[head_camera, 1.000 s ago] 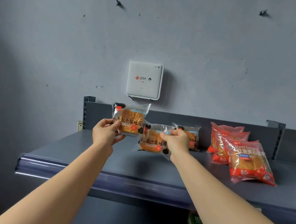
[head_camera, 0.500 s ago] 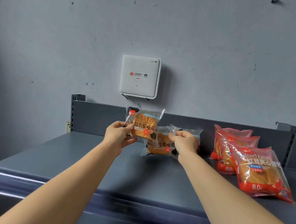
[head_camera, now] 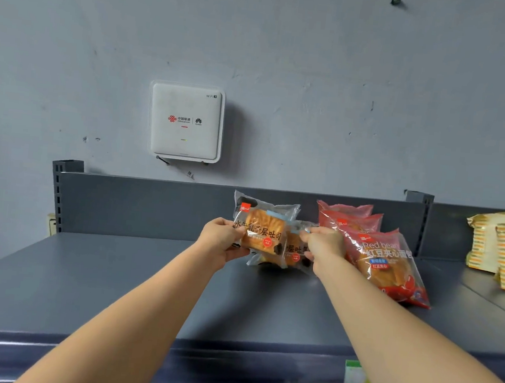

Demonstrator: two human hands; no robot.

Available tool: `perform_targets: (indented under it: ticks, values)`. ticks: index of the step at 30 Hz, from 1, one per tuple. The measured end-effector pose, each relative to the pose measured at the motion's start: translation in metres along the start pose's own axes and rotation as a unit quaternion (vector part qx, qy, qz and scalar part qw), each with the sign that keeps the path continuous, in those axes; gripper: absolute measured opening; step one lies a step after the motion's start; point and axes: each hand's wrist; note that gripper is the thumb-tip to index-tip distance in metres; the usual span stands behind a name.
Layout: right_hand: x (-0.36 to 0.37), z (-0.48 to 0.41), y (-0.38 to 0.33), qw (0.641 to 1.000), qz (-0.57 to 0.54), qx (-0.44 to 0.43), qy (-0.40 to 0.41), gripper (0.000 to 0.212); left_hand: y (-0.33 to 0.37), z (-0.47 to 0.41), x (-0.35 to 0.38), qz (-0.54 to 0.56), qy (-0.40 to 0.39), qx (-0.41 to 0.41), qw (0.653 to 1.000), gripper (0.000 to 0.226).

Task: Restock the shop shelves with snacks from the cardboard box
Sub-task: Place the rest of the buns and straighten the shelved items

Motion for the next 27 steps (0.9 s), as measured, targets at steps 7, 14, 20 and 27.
perform_targets:
  ticks: [7, 14, 20, 27]
  values:
    - [-0.004, -0.014, 0.003, 1.000, -0.010, 0.009, -0.017, 0.019, -0.009, 0.003, 0.005, -0.078, 0.012, -0.053, 0.995, 0.011]
    - [-0.003, -0.023, 0.006, 1.000, -0.016, 0.009, -0.017, 0.028, -0.019, 0.000, 0.006, -0.250, 0.069, -0.030, 0.965, 0.021]
    - [0.003, -0.026, 0.007, 0.999, -0.026, 0.000, -0.030, 0.030, -0.019, 0.002, 0.010, -0.255, 0.055, -0.034, 0.965, 0.013]
    - [0.007, -0.024, 0.007, 0.997, -0.053, 0.001, -0.051, 0.036, -0.027, -0.002, 0.017, -0.328, 0.053, -0.011, 0.943, 0.018]
Point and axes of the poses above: each hand's wrist, its own z-axis away from the middle knuckle, its own x-axis out of the palm, y = z × x, and after that the axes turned 10 degrees about -y, right-handed
